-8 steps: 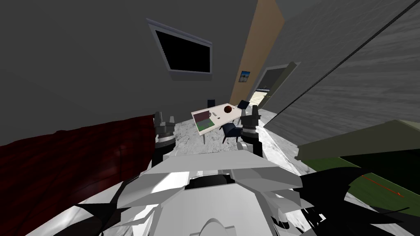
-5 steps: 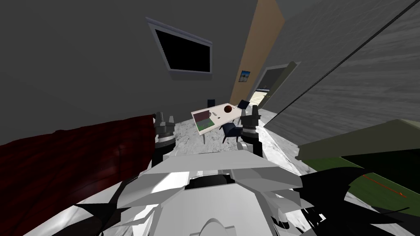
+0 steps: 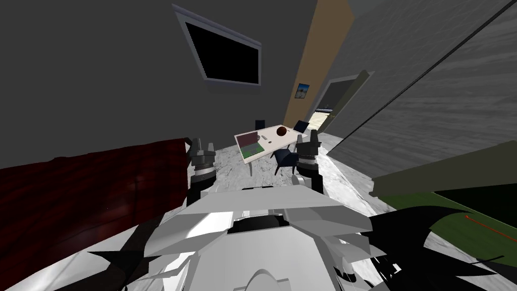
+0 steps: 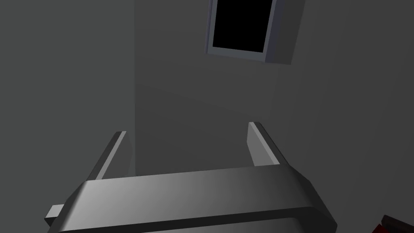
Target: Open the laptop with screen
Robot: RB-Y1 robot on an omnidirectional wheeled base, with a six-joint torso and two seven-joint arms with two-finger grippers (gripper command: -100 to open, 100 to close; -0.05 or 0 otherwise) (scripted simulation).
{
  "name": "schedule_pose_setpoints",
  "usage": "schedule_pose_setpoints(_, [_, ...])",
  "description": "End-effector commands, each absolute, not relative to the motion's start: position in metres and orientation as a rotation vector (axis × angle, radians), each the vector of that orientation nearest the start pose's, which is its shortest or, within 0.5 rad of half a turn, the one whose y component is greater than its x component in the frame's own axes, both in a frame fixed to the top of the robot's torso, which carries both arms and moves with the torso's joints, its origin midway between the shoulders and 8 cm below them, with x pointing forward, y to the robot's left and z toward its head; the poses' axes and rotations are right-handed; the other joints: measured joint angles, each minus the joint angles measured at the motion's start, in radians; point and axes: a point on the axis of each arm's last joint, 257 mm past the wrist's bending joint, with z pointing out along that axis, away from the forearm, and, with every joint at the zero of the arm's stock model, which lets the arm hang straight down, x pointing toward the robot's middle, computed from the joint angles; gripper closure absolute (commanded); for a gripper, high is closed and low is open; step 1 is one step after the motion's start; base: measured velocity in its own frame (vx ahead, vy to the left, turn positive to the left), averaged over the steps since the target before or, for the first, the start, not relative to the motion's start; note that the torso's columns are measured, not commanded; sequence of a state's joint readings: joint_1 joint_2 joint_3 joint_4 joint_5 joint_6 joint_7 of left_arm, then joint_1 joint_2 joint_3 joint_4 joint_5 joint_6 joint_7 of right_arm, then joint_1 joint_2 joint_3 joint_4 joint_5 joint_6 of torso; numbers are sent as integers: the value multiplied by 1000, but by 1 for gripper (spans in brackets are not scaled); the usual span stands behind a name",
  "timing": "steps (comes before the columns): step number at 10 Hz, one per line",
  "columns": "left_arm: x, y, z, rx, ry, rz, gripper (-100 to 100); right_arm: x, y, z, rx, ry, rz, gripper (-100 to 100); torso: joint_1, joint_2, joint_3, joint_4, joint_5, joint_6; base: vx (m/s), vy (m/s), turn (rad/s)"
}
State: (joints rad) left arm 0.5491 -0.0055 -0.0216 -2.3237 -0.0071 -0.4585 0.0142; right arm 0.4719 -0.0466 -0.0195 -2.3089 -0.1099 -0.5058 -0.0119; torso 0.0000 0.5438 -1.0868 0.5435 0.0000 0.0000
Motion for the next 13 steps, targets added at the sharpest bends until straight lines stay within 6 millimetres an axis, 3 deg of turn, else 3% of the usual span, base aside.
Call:
schedule_pose_setpoints(1, [340,277,20,-700,635,-1305,0,336,-289,48,646,538,1390,0,0,74,-148,74,0,0,0,0,0])
schedule_pose_setpoints(2, [347,276,14,-672,682,-1287,-100,336,-289,48,646,538,1390,0,0,148,-295,148,0,0,18,-10,6])
schedule_pose_setpoints(4, [358,277,6,-646,726,-1256,-100,336,-289,48,646,538,1390,0,0,189,-384,190,0,0,28,-19,7])
schedule_pose_setpoints(13, [415,313,-28,-593,839,-1061,-100,337,-289,48,646,538,1390,0,0,194,-389,194,0,0,37,-25,8])
